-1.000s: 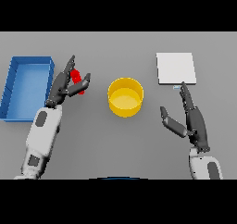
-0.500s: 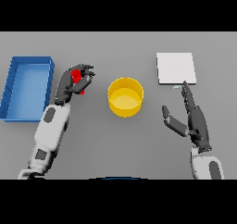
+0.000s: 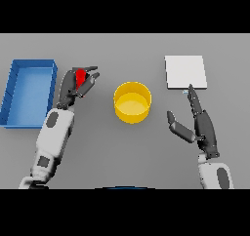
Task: Pick up the red beaker and tilt it to pour out 1 green nut into yellow bowl. Pick up the yellow bowl and place it on the metallic measuring scale.
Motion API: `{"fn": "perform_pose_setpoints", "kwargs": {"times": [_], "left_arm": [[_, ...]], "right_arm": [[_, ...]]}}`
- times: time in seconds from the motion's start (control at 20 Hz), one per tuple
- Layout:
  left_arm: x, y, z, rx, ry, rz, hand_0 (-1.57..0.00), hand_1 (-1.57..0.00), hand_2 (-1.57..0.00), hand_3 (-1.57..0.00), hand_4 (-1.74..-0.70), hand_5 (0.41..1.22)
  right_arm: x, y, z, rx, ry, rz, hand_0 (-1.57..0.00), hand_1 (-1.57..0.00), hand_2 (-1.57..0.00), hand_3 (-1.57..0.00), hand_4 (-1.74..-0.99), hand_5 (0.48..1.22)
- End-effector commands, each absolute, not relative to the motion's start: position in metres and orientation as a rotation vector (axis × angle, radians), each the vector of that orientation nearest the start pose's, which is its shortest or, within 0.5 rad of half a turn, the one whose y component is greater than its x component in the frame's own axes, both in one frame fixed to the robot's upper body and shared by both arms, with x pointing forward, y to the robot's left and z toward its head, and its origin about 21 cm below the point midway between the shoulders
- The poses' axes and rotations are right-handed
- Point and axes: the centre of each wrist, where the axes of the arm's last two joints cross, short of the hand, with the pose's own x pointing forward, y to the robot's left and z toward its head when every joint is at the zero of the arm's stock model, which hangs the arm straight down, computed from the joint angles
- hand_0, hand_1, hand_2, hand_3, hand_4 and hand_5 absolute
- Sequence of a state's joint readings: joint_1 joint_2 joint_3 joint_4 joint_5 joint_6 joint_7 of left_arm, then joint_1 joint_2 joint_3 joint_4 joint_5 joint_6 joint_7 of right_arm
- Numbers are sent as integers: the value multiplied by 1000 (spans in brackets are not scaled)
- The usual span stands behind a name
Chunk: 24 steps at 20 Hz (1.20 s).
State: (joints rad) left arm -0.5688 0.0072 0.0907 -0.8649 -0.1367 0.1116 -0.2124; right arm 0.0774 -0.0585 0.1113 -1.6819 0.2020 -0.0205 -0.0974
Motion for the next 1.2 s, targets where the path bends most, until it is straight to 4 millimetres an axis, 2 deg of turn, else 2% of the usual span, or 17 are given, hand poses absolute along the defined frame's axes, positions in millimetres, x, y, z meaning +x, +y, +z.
{"fn": "perform_pose_setpoints", "kwargs": {"times": [0.0, 0.2, 0.35, 0.45, 0.7, 0.8, 1.0, 1.15], "left_arm": [[373, 182, -10, 98, -1628, -192, -1510, -1511, -1512, -1512, -1679, 1103], [379, 172, 20, 142, -1690, -237, -1546, -1546, -1547, -1547, -1716, 1097], [383, 168, 46, 214, -1701, -445, -1558, -1558, -1559, -1559, -1728, 1113], [381, 163, 49, 275, -1675, -626, -1563, -1563, -1563, -1563, -1733, 1121], [374, 166, 57, 310, -1670, -765, -1563, -1563, -1563, -1563, -1733, 1113], [375, 162, 65, 387, -1662, -896, -1566, -1566, -1566, -1566, -1736, 1112], [380, 143, 76, 591, -1620, -1273, -1569, -1569, -1569, -1569, -1739, 1134], [388, 129, 82, 720, -1572, -1489, -1570, -1570, -1570, -1570, -1740, 1177]], "right_arm": [[229, -222, 10, -156, -1711, 259, 1, 1, 1, 1, -1263, 671], [225, -220, 10, -160, -1729, 280, 1, 1, 1, 1, -1250, 672], [227, -219, 10, -183, -1725, 296, 1, 1, 1, 1, -1247, 685], [223, -220, 10, -195, -1722, 299, 1, 1, 1, 1, -1243, 691], [219, -217, 16, -188, -1721, 295, 1, 1, 1, 1, -1243, 710], [220, -220, 16, -193, -1711, 296, 1, 1, 1, 1, -1251, 714], [218, -219, 13, -180, -1723, 295, 1, 1, 1, 1, -1267, 720], [219, -215, 15, -168, -1727, 295, 1, 1, 1, 1, -1268, 722]]}}
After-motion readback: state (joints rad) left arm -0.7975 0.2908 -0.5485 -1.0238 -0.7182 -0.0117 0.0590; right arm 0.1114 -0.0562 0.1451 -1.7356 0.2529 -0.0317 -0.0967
